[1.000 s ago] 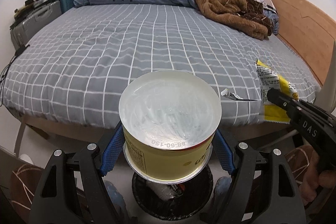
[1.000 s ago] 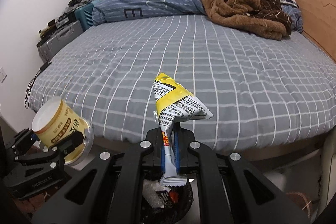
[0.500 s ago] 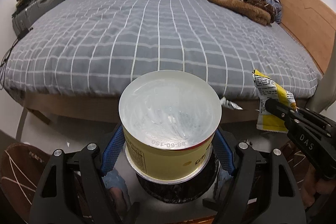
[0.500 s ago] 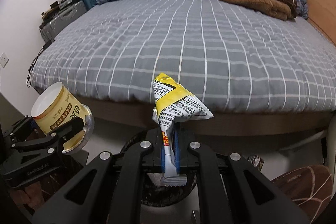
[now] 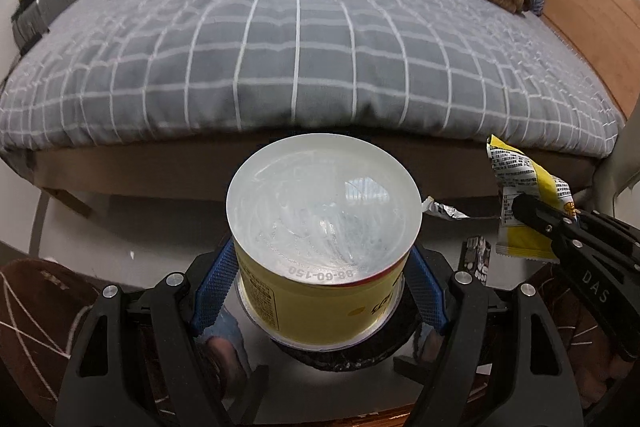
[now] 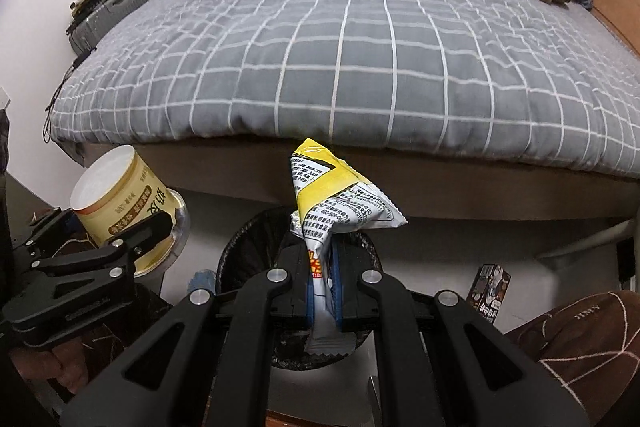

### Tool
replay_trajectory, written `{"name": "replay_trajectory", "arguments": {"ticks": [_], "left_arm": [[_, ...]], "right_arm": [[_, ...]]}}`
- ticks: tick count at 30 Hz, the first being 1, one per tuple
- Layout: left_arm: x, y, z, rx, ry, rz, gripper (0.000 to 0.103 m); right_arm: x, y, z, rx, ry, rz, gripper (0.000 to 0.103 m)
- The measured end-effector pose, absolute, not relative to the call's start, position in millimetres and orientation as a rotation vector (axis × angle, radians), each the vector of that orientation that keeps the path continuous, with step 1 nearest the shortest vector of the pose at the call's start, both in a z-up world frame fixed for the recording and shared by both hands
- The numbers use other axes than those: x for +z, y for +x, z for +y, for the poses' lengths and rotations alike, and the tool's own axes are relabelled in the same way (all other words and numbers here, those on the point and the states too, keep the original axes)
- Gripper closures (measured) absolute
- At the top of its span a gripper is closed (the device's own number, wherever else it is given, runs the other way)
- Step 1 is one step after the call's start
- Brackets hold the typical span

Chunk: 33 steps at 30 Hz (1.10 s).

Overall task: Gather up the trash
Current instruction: 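Carry the paper cup and snack wrapper with both tools down to the bin, then open the left tool over the bin while the right tool releases the wrapper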

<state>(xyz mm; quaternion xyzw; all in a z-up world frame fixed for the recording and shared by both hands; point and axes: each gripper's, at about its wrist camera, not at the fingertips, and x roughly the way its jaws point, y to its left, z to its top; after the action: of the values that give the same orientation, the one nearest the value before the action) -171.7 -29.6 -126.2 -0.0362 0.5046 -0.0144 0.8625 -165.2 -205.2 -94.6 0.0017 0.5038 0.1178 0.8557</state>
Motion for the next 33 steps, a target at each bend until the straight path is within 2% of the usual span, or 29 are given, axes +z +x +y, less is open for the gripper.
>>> {"name": "replay_trajectory", "arguments": {"ticks": [8,24,28,33], "left_arm": [[-152,-158,-33,-0.025,-0.057,1.099,0.028],[-193,-145,-50,-0.06,-0.003,1.148,0.026],[-194,-144,-53,-0.061,0.031,1.146,0.015],[-188,-146,-48,-0.052,0.033,1.127,0.008]], "right_arm": [[-128,-157,-199,0.25,-0.008,1.136,0.097],[-147,-149,-199,0.232,-0.002,1.179,0.097],[-149,-148,-199,0.232,-0.005,1.186,0.097],[-155,-145,-193,0.239,-0.01,1.195,0.097]]}}
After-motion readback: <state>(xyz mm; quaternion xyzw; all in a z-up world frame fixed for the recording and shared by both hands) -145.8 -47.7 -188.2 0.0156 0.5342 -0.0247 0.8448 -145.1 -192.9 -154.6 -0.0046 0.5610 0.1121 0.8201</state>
